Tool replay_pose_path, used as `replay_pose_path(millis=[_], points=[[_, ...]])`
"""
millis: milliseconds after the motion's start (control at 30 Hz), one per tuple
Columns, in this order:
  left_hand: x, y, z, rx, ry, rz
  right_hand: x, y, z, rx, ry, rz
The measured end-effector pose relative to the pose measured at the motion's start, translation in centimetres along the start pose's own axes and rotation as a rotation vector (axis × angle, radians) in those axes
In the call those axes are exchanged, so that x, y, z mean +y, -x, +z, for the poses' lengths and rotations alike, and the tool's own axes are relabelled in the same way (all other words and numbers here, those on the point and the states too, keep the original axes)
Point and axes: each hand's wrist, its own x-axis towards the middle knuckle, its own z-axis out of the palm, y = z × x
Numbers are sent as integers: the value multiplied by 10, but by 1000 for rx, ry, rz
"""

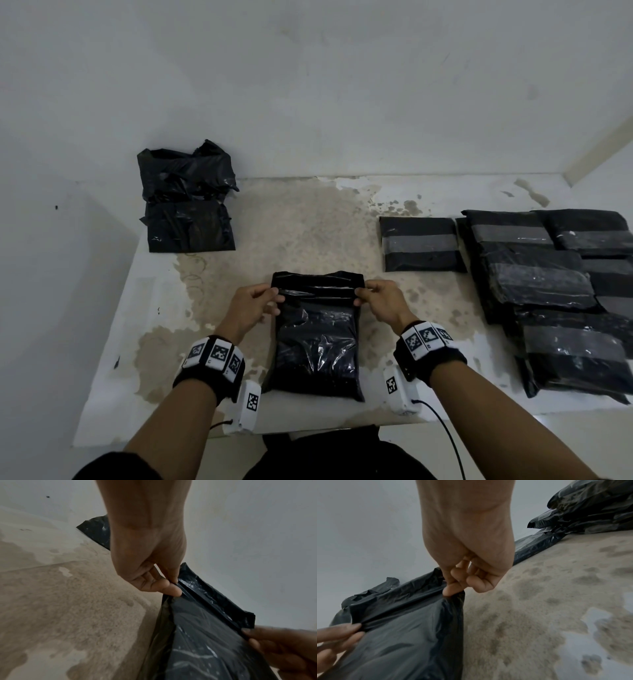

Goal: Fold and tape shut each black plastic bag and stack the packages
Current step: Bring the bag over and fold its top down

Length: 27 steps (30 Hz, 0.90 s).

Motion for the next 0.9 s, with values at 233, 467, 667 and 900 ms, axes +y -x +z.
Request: replay_pose_path(millis=[233,467,667,900], points=[[-2,0,-4,-56,32,-40,3,3,-5,-19,-98,88],[11,-1,2,26,-15,114,-2,1,-8,6,-98,-116],[16,-8,3,146,65,96,-3,-3,-9,26,-35,-147],[19,-3,7,139,226,58,-11,2,-4,48,-259,-90]])
